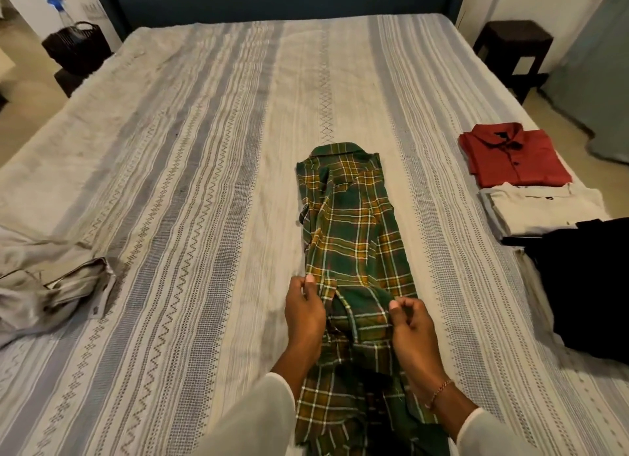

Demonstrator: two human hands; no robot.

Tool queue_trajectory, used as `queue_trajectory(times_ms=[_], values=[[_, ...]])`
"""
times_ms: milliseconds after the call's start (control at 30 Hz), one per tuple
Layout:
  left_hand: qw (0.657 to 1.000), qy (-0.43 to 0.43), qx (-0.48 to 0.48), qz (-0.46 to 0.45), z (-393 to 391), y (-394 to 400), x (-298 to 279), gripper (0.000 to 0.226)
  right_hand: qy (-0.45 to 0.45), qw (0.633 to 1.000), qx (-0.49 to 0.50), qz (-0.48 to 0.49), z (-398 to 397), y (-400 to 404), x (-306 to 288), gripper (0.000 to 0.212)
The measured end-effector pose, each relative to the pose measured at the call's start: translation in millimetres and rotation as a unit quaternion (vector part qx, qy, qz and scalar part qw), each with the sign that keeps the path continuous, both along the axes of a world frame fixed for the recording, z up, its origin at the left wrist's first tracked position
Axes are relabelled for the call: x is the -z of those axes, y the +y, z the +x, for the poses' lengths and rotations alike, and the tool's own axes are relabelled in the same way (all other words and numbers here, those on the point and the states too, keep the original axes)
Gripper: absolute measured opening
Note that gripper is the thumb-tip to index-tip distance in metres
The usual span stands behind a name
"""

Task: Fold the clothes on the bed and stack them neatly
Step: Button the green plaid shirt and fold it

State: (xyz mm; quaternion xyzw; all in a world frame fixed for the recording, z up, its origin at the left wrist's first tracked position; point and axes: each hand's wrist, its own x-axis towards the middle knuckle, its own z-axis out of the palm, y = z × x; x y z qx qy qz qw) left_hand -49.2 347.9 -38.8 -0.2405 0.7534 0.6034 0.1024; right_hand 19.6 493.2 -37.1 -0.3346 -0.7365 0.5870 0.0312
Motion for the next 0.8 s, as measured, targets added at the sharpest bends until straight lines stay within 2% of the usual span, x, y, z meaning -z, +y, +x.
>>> queue_trajectory(times_ms=[33, 100, 167, 200, 267, 367, 400, 433, 500, 533, 600, 633, 700, 767, 800], values=[[1.0, -0.015, 0.014, -0.015, 4.2, -2.7, 5.4, 0.031, -0.013, 1.0, -0.002, 0.013, 2.8, -1.6, 4.2, 0.01], [0.991, -0.122, 0.06, -0.001, 15.8, -10.3, 21.4, 0.043, -0.076, 0.997, -0.005, 0.011, 8.7, -6.8, 20.5, 0.014], [0.962, -0.247, 0.113, 0.025, 31.9, -18.1, 36.3, 0.058, -0.162, 0.985, -0.02, -0.059, 13.4, -11.3, 36.1, 0.02], [0.953, -0.268, 0.141, 0.011, 38.1, -20.9, 40.7, 0.059, -0.192, 0.976, -0.031, -0.094, 15.7, -11.5, 43.3, 0.02], [0.955, -0.243, 0.167, -0.013, 41.9, -24.6, 44.5, 0.044, -0.199, 0.973, -0.057, -0.103, 18.0, -7.9, 50.8, 0.022], [0.967, -0.189, 0.168, 0.0, 47.5, -30.3, 49.6, 0.022, -0.181, 0.979, -0.066, -0.069, 26.1, -3.5, 48.3, 0.036], [0.968, -0.174, 0.18, -0.024, 49.9, -31.5, 49.5, 0.019, -0.18, 0.98, -0.072, -0.051, 28.4, -1.8, 48.1, 0.037], [0.962, -0.158, 0.209, -0.077, 53.5, -33.1, 50.4, 0.022, -0.179, 0.98, -0.083, -0.021, 31.9, -0.4, 48.6, 0.037], [0.925, -0.14, 0.269, -0.227, 62.5, -36.5, 49.3, 0.038, -0.177, 0.977, -0.106, 0.058, 40.2, 0.1, 47.0, 0.039], [0.906, -0.126, 0.277, -0.295, 66.9, -39.5, 48.8, 0.048, -0.176, 0.974, -0.099, 0.105, 45.2, 0.5, 44.9, 0.04], [0.895, -0.107, 0.243, -0.359, 70.5, -45.7, 50.3, 0.069, -0.176, 0.959, -0.057, 0.213, 54.9, 5.0, 42.3, 0.049], [0.898, -0.109, 0.228, -0.359, 70.9, -49.4, 54.1, 0.077, -0.185, 0.949, -0.039, 0.252, 61.1, 9.9, 43.9, 0.059], [0.913, -0.143, 0.233, -0.301, 70.1, -54.8, 59.6, 0.084, -0.257, 0.936, -0.024, 0.239, 73.6, 19.9, 51.2, 0.09], [0.946, -0.195, 0.207, -0.153, 69.0, -54.6, 64.9, 0.093, -0.297, 0.94, -0.046, 0.159, 82.9, 31.9, 63.4, 0.111], [0.952, -0.229, 0.184, -0.084, 70.4, -54.5, 66.3, 0.097, -0.303, 0.945, -0.057, 0.111, 85.9, 36.2, 66.0, 0.108]])
